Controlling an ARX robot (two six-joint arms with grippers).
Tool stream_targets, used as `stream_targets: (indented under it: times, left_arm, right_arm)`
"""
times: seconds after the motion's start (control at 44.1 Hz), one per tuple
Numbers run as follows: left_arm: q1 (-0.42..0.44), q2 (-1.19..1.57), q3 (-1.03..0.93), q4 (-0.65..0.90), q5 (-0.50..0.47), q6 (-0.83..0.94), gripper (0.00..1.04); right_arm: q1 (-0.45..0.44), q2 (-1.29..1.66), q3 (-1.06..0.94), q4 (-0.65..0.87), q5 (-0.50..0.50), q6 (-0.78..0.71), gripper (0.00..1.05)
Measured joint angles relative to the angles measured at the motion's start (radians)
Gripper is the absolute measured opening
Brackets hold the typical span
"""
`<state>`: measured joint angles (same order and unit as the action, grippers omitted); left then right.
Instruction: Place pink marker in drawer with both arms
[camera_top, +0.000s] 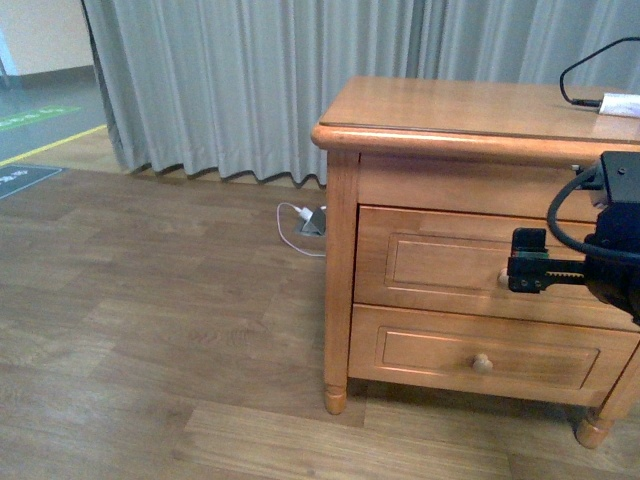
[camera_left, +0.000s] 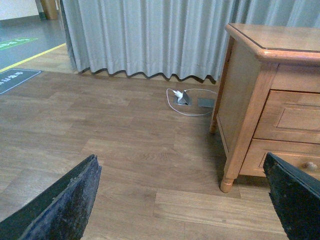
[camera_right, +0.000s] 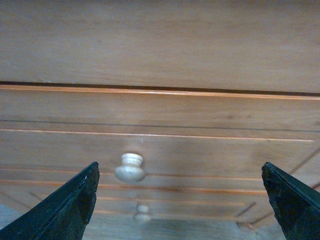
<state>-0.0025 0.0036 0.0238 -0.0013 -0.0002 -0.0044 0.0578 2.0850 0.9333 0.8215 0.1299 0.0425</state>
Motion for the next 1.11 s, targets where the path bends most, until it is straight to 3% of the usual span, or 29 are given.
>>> stream_targets:
  times: [0.317,0.567,0.68,0.907,0.975,1.111]
  left_arm:
    - [0.0,0.0,0.0,0.0,0.0,0.0,0.99]
    - [0.0,0.0,0.0,0.0,0.0,0.0,0.99]
    - [0.0,0.0,0.0,0.0,0.0,0.0,0.99]
    - [0.0,0.0,0.0,0.0,0.0,0.0,0.99]
    - [0.0,0.0,0.0,0.0,0.0,0.0,0.99]
    - [0.0,0.0,0.0,0.0,0.0,0.0,0.99]
  right_arm:
    - [-0.005,-0.473,-0.164,-0.307,-0.043,0.027,0.96]
    - [-0.013,-0.962,-0.168,-0.787,-0.07,0.089,0.96]
    - [-0.004,-1.082,-0.167,-0.931,-0.038,0.098,0.96]
    - [-0.002,-1.114,-0.17,-0.94,-0.039,0.103,0.96]
    - [-0.033,-1.139,-0.248,-0.753,-0.113,0.053,0.87]
    - [-0.055,-1.217,-0.417,-0.467,-0.124,-0.009,0.65]
